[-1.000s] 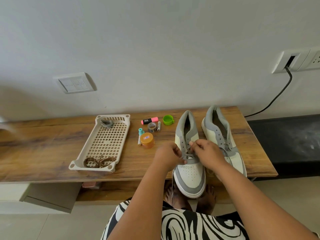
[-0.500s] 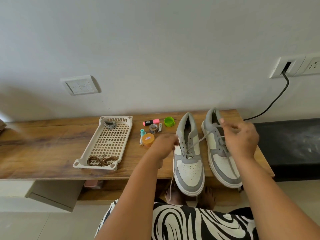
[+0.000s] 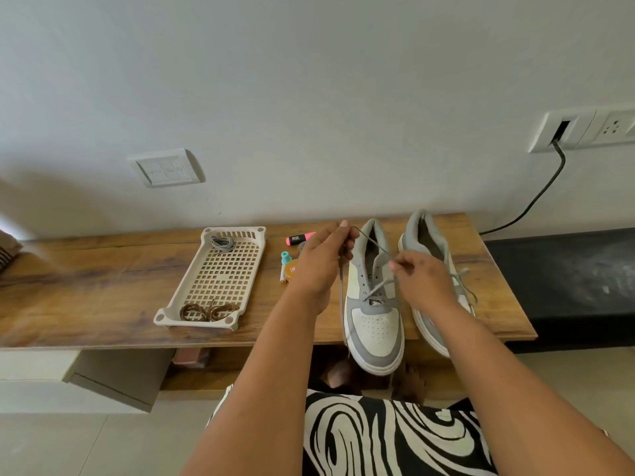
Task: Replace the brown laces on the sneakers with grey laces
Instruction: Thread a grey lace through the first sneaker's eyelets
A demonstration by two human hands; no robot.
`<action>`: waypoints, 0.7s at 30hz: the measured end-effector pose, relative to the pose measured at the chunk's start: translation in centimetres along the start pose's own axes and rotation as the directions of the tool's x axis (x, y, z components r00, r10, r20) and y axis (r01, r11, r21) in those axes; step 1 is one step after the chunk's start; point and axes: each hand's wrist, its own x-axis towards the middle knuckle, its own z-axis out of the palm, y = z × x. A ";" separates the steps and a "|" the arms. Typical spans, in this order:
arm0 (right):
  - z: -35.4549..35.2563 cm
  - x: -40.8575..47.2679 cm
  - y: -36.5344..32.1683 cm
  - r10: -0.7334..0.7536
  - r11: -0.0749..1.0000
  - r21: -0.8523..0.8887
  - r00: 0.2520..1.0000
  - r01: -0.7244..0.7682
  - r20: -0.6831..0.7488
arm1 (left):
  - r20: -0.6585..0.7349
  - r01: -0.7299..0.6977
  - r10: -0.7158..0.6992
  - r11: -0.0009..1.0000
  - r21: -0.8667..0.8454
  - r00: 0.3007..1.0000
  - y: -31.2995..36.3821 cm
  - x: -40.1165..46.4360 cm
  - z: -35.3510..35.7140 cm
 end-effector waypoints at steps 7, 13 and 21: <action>-1.2 -0.8 -1.2 -0.354 0.935 0.045 0.920 0.351 0.171 | 0.167 0.021 -0.077 0.949 0.315 0.983 -1.8 -0.2 0.4; -3.7 0.8 1.1 0.030 0.981 -0.191 0.999 -0.022 0.037 | 0.066 0.053 -0.079 0.942 0.331 0.995 -1.2 0.5 -1.3; -2.0 -0.9 -1.5 -0.252 0.950 -0.083 0.898 0.300 0.360 | 0.206 0.038 -0.172 0.848 0.529 0.963 -2.1 0.1 -0.8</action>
